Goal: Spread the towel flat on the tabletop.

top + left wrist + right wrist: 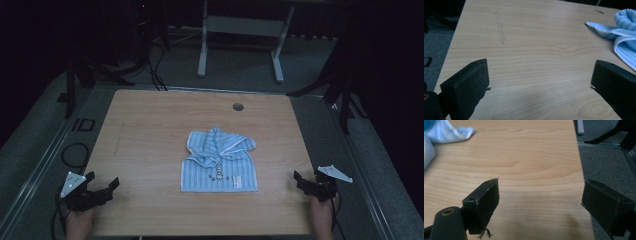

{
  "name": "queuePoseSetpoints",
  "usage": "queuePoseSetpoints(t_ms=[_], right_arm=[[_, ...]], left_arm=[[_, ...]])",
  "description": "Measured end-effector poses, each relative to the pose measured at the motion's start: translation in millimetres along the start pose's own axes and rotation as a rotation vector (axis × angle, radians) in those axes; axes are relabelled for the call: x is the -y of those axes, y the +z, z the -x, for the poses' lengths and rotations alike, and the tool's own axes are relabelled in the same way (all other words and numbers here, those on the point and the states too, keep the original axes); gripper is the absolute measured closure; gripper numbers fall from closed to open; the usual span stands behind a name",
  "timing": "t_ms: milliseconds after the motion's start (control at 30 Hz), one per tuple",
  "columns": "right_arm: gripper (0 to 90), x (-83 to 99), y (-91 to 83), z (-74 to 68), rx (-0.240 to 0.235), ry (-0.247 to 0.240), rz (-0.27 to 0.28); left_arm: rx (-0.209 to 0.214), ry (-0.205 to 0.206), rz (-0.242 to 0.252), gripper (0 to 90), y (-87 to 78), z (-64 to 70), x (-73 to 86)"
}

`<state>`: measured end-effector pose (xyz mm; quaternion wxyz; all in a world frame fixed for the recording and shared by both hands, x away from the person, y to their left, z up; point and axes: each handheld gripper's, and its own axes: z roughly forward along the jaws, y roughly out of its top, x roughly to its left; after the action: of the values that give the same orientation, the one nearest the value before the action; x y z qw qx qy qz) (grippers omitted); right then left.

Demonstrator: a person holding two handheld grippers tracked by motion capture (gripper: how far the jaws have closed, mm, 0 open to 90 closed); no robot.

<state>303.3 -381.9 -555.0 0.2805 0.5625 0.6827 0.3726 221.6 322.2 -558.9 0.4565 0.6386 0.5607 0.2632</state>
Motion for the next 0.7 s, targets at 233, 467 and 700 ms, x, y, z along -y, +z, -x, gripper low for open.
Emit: queuePoseSetpoints(t_ms=[233, 467, 700], right_arm=[[14.4, -0.5, 1.6, -1.9, -0.008, -0.023, -0.012], [14.4, -1.2, 1.2, 2.8, -0.074, 0.017, -0.034], [12.8, -17.8, 1.8, -4.7, -0.152, -0.013, -0.132]], left_arm=[[0.031, 0.035, -0.087, 1.5, 3.7, 1.9, -2.3], [0.095, -0.010, -0.171, 1.5, 4.9, -5.9, -5.0], [0.144, 0.026, -0.272, 4.3, 7.9, 1.3, -17.2]])
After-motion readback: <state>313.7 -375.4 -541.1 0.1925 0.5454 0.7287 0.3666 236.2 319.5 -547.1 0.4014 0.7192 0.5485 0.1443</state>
